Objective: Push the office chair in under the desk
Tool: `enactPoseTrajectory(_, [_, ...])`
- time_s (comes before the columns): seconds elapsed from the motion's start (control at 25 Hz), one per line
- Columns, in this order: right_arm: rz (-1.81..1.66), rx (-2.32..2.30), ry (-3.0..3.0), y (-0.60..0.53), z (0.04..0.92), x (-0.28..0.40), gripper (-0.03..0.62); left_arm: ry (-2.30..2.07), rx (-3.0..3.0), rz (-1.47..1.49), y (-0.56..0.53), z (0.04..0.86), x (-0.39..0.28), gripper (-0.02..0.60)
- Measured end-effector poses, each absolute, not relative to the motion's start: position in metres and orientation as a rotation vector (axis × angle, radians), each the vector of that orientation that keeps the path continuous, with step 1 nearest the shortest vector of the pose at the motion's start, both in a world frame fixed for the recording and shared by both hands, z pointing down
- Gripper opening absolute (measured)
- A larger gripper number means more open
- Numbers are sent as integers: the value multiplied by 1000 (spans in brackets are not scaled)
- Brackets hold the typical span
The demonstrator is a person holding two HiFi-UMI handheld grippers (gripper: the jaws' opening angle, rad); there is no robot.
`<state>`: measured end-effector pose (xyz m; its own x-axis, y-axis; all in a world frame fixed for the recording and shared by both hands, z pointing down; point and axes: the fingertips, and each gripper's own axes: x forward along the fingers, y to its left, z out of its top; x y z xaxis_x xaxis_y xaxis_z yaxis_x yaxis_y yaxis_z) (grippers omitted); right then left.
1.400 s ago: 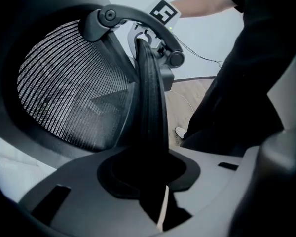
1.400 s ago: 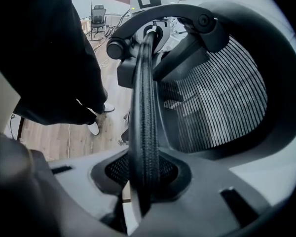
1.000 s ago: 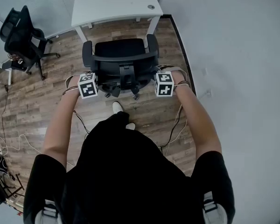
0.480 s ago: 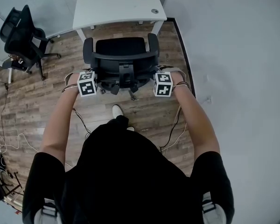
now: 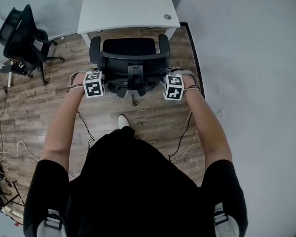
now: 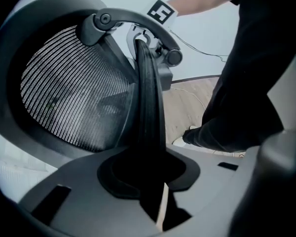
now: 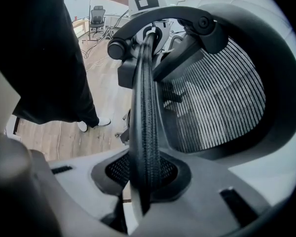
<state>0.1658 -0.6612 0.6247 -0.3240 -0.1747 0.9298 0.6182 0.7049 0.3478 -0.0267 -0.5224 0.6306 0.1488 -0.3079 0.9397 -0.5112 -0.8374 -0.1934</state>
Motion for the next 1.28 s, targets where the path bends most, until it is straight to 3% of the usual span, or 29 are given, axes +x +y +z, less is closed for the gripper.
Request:
enactPoseTrajectory(0.12, [-824,-375,-1717,-704,612,136,80,-803,2235,1749,-564,619,-56,84])
enactPoseTrajectory(1.28, [-821,-389,-1732,-731,630,123,84,-837,2248,1779,-594,634,-70,91])
